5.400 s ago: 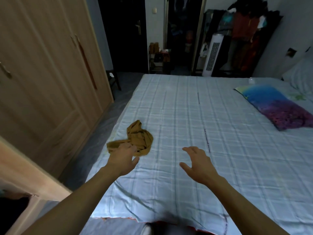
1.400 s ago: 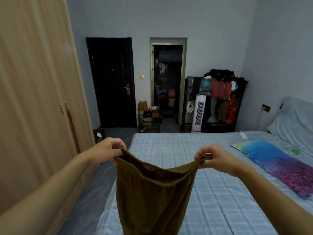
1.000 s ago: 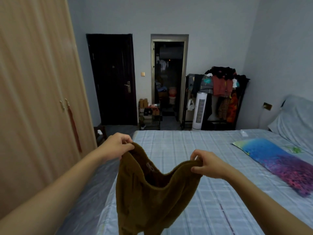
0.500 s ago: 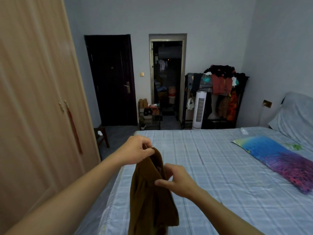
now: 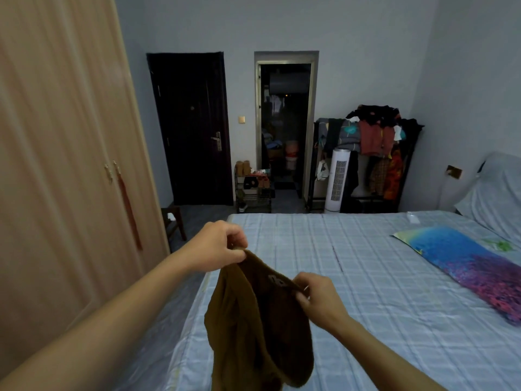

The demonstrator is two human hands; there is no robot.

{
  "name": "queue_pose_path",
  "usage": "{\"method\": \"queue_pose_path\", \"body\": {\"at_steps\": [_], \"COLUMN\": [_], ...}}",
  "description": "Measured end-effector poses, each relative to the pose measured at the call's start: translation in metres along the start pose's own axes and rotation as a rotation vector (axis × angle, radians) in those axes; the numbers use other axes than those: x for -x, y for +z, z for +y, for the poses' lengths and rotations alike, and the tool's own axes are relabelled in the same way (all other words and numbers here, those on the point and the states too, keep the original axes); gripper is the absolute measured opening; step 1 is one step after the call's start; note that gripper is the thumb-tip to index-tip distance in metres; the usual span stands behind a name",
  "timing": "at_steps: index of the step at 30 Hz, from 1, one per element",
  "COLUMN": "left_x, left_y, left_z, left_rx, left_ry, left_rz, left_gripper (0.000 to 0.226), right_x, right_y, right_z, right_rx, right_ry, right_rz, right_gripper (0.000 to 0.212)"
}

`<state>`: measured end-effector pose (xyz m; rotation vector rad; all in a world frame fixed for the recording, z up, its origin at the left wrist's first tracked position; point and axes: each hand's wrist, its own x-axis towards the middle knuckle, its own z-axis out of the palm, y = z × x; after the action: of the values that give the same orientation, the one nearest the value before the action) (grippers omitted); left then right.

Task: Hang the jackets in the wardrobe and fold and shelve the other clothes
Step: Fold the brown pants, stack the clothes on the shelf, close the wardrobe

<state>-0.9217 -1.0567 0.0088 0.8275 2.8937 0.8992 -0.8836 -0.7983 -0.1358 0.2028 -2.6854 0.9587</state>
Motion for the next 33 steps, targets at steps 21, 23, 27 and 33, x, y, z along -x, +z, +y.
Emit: {"method": "queue_pose_path", "body": {"at_steps": [21,23,27,33], "left_x": [0.008,0.01,0.027,0.03], "left_y": [-0.024,-0.027,-0.026,-0.018], "left_z": [-0.037,-0.045,-0.057,-0.068], "left_rx": [-0.15,-0.139,0.024,-0.005], "left_ry": [-0.032,0.007,0.165,0.27], "left_rz": [0.026,-0.05,-0.13,-0.145], "left_gripper": [0.033,0.041,0.045,0.047], "right_x": [-0.014,-0.014,-0.008,-0.007], "right_y": [-0.069,-0.078,-0.095,-0.106], "right_z": [0.047,0.043,0.042,0.037], "right_rx": [-0.157,-0.256,-0.36,-0.356], "right_ry": [0.114,0.05,-0.024,-0.133], "right_rz": [0.125,0.008,-0.062,-0.094], "right_gripper": [0.026,0.028,0.024,0.043]}}
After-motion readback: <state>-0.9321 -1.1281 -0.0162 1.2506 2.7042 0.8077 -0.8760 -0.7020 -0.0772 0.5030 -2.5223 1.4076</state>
